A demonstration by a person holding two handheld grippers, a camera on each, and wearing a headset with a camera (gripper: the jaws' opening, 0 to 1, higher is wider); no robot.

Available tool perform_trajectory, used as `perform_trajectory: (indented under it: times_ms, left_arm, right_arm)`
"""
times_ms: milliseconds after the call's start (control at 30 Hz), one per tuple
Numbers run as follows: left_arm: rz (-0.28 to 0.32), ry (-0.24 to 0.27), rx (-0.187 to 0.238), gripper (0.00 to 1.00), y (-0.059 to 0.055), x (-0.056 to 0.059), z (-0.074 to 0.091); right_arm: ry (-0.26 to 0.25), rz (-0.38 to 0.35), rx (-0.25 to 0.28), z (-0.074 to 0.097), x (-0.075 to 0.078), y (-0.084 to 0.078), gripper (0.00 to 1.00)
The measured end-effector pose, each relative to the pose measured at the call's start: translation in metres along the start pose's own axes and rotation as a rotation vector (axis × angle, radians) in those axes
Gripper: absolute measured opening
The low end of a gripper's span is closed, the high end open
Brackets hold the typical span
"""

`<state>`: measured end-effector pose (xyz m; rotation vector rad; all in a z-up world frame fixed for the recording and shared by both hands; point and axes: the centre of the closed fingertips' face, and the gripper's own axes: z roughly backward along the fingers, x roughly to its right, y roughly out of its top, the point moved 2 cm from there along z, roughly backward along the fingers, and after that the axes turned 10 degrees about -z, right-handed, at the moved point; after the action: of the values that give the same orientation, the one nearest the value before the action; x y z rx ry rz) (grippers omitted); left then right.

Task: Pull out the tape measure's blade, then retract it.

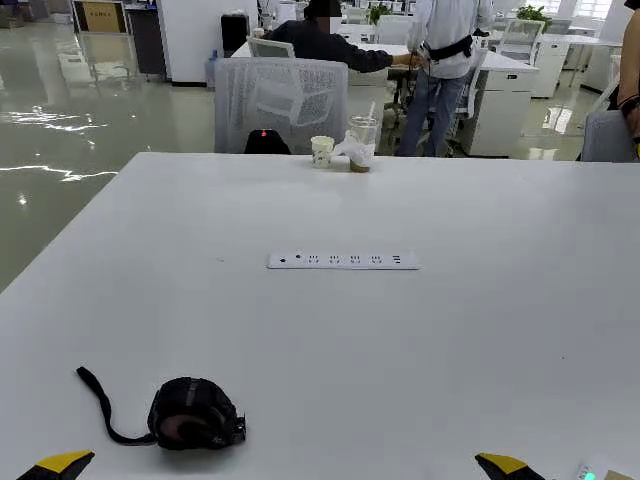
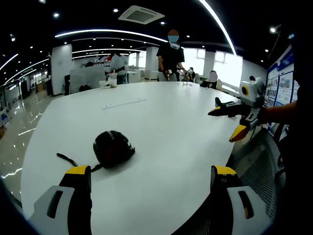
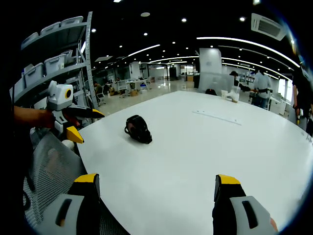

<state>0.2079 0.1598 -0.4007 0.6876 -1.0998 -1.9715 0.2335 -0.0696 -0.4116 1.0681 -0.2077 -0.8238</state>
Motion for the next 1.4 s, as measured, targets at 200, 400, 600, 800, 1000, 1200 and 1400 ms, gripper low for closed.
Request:
perform_trajectory:
  times_ms: [200, 400, 600, 800, 1000, 1200, 1400]
  left_arm:
    - [-0.009, -0.007, -0.002, 0.99, 0.002, -0.003, -0.003]
    - [-0.018, -0.017, -0.009, 0.99, 0.003, -0.006, -0.007]
    - [-0.026, -0.029, -0.016, 0.99, 0.003, -0.009, -0.010]
    - [-0.036, -0.033, -0.021, 0.99, 0.004, -0.016, -0.014]
    - [-0.053, -0.043, -0.019, 0.99, 0.005, -0.022, -0.018]
    - [-0.061, -0.064, -0.035, 0.99, 0.004, -0.027, -0.024]
    - [-0.073, -0.085, -0.042, 0.99, 0.003, -0.032, -0.031]
  right_arm:
    - [0.010, 0.006, -0.009, -0.002, 0.002, 0.002, 0.95]
    - [0.020, 0.022, -0.016, -0.006, 0.007, 0.005, 0.95]
    - [0.032, 0.036, -0.025, -0.010, 0.009, 0.008, 0.95]
    - [0.048, 0.058, -0.042, -0.015, 0.011, 0.008, 0.95]
    - [0.067, 0.076, -0.054, -0.021, 0.013, 0.010, 0.94]
    - [0.091, 0.099, -0.069, -0.028, 0.014, 0.013, 0.91]
    - [0.109, 0.132, -0.072, -0.037, 0.017, 0.016, 0.91]
